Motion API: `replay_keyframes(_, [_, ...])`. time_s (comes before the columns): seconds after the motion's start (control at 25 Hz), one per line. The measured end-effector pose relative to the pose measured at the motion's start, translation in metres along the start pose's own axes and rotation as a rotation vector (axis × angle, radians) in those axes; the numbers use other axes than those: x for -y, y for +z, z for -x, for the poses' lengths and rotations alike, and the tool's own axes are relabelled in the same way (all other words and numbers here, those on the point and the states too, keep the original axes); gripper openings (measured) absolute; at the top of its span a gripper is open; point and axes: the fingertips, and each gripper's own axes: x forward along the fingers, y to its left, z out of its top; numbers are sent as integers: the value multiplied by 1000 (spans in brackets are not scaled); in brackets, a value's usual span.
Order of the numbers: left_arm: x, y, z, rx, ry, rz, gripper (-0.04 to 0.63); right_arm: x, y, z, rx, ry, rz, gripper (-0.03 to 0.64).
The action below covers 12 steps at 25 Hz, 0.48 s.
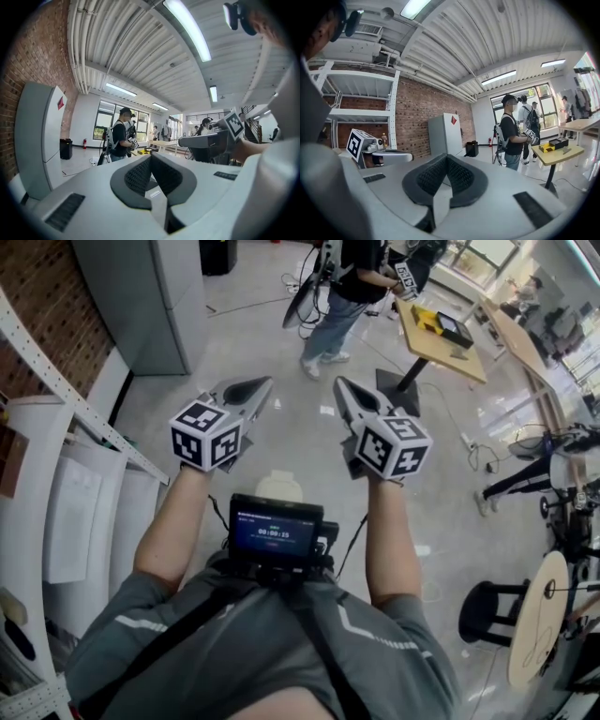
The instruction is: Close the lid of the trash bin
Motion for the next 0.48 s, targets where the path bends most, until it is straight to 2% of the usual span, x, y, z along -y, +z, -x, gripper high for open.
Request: replay_keyframes(0.48, [0,1,8,6,-7,3,-5,-2,-1,2,9,8,-7,9])
